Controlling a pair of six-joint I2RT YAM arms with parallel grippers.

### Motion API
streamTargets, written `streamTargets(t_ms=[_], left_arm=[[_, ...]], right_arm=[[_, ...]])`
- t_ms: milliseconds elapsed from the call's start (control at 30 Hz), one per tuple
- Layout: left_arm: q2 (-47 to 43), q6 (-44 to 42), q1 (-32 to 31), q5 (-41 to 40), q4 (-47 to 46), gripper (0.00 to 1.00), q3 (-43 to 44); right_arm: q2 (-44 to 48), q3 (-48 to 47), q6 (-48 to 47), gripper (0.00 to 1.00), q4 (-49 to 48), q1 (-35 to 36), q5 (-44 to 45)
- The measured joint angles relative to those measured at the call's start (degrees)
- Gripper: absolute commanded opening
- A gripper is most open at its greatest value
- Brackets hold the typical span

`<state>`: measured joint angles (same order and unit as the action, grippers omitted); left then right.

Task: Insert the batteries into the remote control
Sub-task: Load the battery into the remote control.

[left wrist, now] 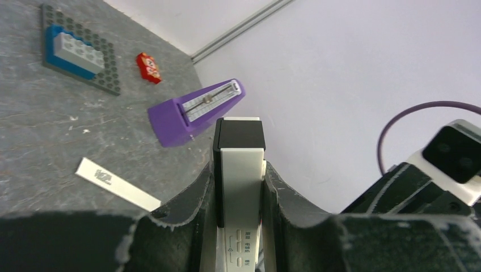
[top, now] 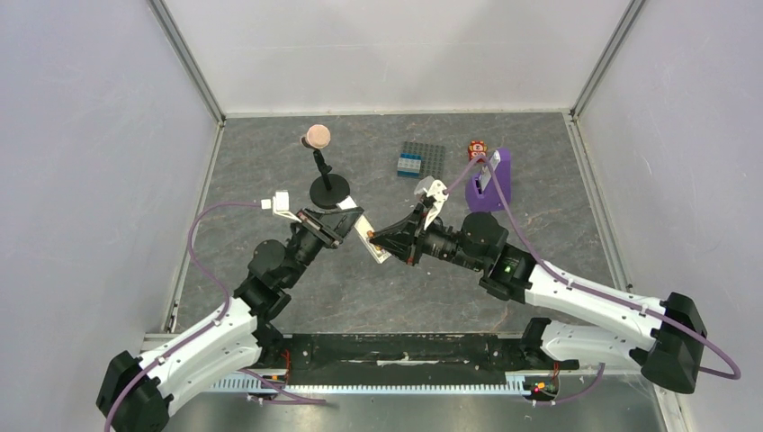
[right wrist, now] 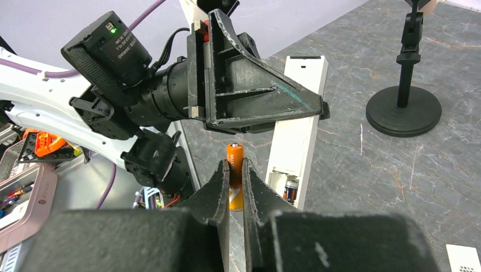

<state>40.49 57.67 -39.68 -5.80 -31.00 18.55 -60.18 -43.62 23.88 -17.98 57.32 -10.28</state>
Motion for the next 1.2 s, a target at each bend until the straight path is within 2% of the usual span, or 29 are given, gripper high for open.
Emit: streamTargets(t_ms=[500,900,1200], left_arm=[[0.2,6.6,0.0,1.5,-7.5,0.02,-1.1],[0.3,10.7,0.0,-0.1,-8.1,0.02,-2.3],[-0.1,10.7,0.0,-1.1,-7.4,0.02,-2.7]], right_arm=[[-2.6,0.0,1.0,0.08,-0.8,0.2,2.9],[-2.7,0.0,-1.0,0.10,0.6,0.6,2.9],[-3.4,-2.7,-2.3,0.13,6.4,0.7,2.9]])
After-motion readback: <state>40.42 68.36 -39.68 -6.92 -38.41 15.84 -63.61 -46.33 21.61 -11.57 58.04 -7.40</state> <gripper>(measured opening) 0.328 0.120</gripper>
